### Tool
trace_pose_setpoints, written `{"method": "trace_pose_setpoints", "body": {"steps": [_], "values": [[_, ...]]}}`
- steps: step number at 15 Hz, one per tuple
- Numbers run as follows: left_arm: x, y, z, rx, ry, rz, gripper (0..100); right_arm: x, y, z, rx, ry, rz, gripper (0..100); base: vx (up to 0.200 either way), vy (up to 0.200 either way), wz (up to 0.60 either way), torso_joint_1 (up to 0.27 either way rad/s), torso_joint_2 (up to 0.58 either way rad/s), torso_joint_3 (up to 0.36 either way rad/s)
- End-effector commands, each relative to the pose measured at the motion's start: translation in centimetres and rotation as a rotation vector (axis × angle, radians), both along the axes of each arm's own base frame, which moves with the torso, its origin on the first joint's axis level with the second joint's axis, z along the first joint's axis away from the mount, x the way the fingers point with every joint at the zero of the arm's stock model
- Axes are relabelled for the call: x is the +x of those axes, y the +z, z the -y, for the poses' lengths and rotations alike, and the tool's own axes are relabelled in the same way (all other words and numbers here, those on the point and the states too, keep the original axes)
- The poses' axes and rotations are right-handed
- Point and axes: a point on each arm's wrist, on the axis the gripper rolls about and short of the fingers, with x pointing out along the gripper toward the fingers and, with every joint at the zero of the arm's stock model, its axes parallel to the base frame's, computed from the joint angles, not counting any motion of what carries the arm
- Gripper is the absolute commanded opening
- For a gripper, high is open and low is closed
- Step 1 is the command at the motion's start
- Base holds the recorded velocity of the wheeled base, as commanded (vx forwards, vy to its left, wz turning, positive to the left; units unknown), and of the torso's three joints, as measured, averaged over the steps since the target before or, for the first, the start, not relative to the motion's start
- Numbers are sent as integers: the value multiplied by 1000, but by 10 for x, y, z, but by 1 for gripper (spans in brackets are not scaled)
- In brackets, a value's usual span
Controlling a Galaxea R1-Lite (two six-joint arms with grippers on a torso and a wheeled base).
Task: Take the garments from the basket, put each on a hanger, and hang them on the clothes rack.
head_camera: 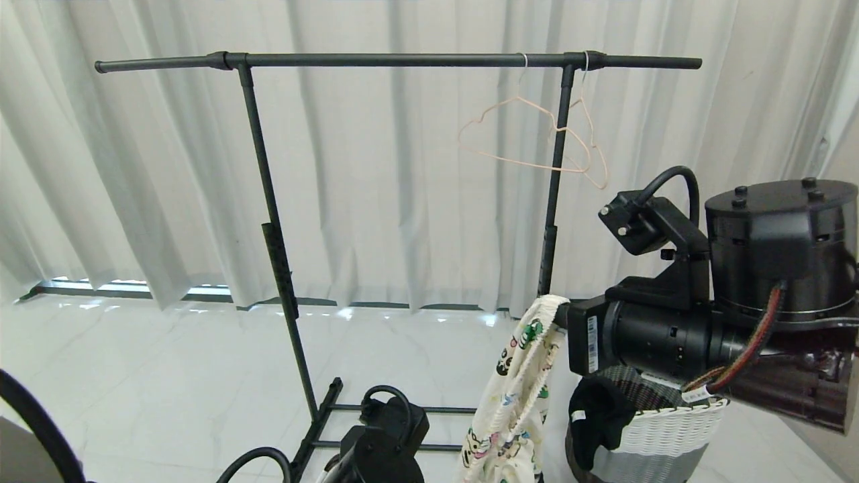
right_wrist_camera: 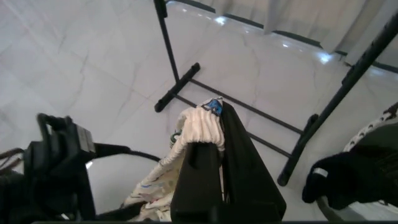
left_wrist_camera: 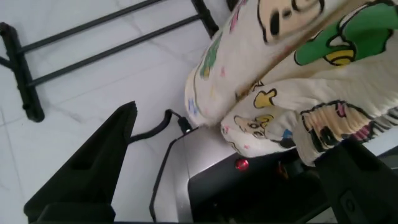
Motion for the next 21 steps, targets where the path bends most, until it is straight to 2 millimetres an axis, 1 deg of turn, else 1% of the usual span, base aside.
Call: {"method": "trace_pose_setpoints", "body": {"steps": [1, 3, 4, 6, 8, 11, 13, 14, 15, 16, 17, 18, 19, 20, 21], "values": [[-2, 5, -12, -4, 24, 9, 100, -12, 9, 17, 0, -2, 2, 0, 0, 0, 0, 0, 0, 0], [-3, 6, -15, -6, 29, 12, 100, -18, 10, 26, -35, -4, -25, 0, 0, 0, 0, 0, 0, 0], [-4, 5, -17, 0, 30, 9, 0, -20, 10, 28, -37, -4, -27, 0, 0, 0, 0, 0, 0, 0], [-5, 5, -20, 19, 53, 31, 0, -23, 9, 32, -58, -15, -37, 0, 0, 0, 0, 0, 0, 0], [-5, 8, -21, 35, 94, 75, 0, -30, 5, 41, -96, -34, -59, 0, 0, 0, 0, 0, 0, 0], [-7, 25, -26, 2, 109, 144, 0, -45, -8, 61, -158, -32, -104, 0, 0, 0, 0, 0, 0, 0], [-2, 47, -37, 13, 87, 258, 0, -57, -12, 77, -186, -32, -124, 0, 0, 0, 0, 0, 0, 0], [12, 77, -41, 0, 69, 381, 0, -62, -7, 85, -177, -35, -118, 0, 0, 0, 0, 0, 0, 0], [28, 99, -39, -20, 90, 454, 0, -62, 4, 86, -145, -37, -92, 0, 0, 0, 0, 0, 0, 0], [44, 123, -37, -22, 115, 509, 0, -60, 20, 86, -114, -41, -67, 0, 0, 0, 0, 0, 0, 0], [58, 150, -35, -36, 121, 540, 0, -58, 38, 85, -102, -34, -53, 0, 0, 0, 0, 0, 0, 0], [66, 178, -33, -75, 93, 548, 0, -54, 59, 86, -83, -23, -39, 0, 0, 0, 0, 0, 0, 0], [68, 192, -33, -88, 79, 548, 0, -52, 69, 87, -74, -18, -27, 0, 0, 0, 0, 0, 0, 0], [66, 225, -34, -89, 57, 528, 0, -44, 98, 90, -61, -18, 34, 0, 0, 0, 0, 0, 0, 0], [63, 243, -36, -94, 48, 526, 0, -41, 112, 91, -53, -20, 68, 0, 0, 0, 0, 0, 0, 0]]}}
